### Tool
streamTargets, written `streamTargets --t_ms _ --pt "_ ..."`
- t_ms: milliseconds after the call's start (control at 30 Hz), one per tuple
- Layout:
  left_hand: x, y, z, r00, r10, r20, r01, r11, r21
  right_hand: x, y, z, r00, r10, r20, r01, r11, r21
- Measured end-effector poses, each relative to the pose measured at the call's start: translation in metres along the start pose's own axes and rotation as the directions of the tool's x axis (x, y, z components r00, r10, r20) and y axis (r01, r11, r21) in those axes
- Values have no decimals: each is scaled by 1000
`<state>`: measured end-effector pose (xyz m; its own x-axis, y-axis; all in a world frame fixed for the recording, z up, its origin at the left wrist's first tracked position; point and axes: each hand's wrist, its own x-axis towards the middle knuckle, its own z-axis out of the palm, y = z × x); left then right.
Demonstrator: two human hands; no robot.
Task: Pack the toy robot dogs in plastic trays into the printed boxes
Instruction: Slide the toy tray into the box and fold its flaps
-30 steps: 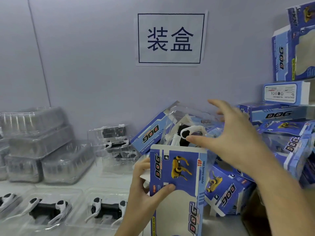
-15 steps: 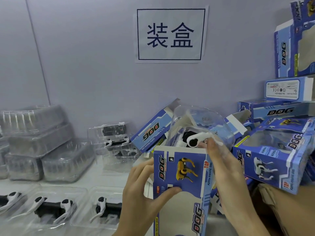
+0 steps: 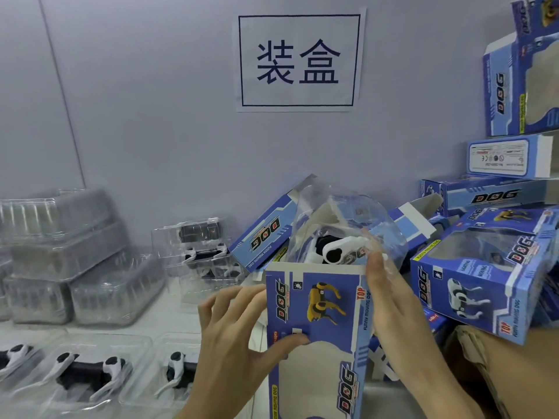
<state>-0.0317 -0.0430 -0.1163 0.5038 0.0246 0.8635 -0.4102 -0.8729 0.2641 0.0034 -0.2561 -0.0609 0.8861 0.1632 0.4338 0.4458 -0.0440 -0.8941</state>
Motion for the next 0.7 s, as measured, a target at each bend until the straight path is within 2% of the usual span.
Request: streamTargets --t_ms 133,200,333,500,600,700 --pt "-1 7 0 993 -116 15 117 978 -175 -2 0 2 999 37 -27 -36 999 24" --pt "-1 9 -3 991 -136 9 135 971 -197 -3 1 4 998 30 -55 -28 999 40" --pt "-2 5 -3 999 -46 7 47 987 -153 -6 6 9 991 -34 -126 41 998 53" --pt "-4 7 2 989 -134 61 146 935 -324 -9 14 9 986 -81 -143 103 983 154" --pt "-4 9 3 986 -140 96 167 905 -392 -10 15 13 965 -202 -169 217 973 74" --pt "-7 10 5 970 -196 145 242 850 -468 -7 24 12 961 -234 -149 252 961 115"
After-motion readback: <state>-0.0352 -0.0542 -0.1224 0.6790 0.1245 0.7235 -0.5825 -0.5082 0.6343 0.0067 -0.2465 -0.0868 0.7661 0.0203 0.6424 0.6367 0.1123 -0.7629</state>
